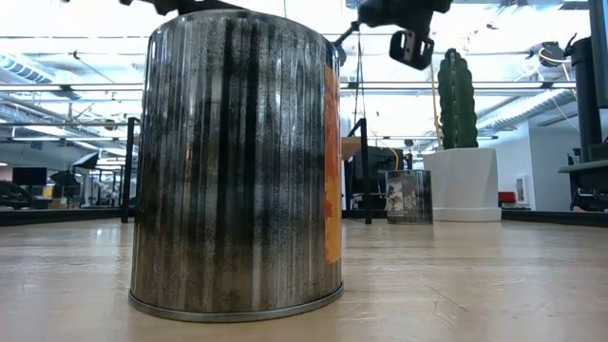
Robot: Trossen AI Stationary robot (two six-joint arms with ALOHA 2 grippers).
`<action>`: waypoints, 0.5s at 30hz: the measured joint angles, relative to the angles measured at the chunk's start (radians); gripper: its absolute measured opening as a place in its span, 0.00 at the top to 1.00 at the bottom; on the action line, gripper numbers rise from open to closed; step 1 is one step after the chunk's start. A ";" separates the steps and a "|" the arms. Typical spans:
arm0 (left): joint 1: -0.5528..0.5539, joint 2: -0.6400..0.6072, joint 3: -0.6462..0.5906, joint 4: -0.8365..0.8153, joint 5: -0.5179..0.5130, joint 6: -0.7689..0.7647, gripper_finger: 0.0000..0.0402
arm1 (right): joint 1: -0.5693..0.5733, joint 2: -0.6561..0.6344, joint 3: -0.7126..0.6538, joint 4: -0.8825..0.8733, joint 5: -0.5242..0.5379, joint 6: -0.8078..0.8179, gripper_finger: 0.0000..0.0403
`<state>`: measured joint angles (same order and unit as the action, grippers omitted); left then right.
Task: Pick & Place candle stick holders
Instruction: Put the black candle holder on the shelf
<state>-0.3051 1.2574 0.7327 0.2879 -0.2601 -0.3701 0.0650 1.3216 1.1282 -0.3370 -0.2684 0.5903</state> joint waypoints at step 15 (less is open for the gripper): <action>0.051 0.282 0.345 -0.213 0.115 -0.005 0.54 | 0.009 0.014 -0.002 0.019 -0.055 -0.098 0.99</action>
<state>-0.2540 1.5391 1.0772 0.0746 -0.1454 -0.3755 0.0740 1.3359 1.1267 -0.3177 -0.3235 0.4926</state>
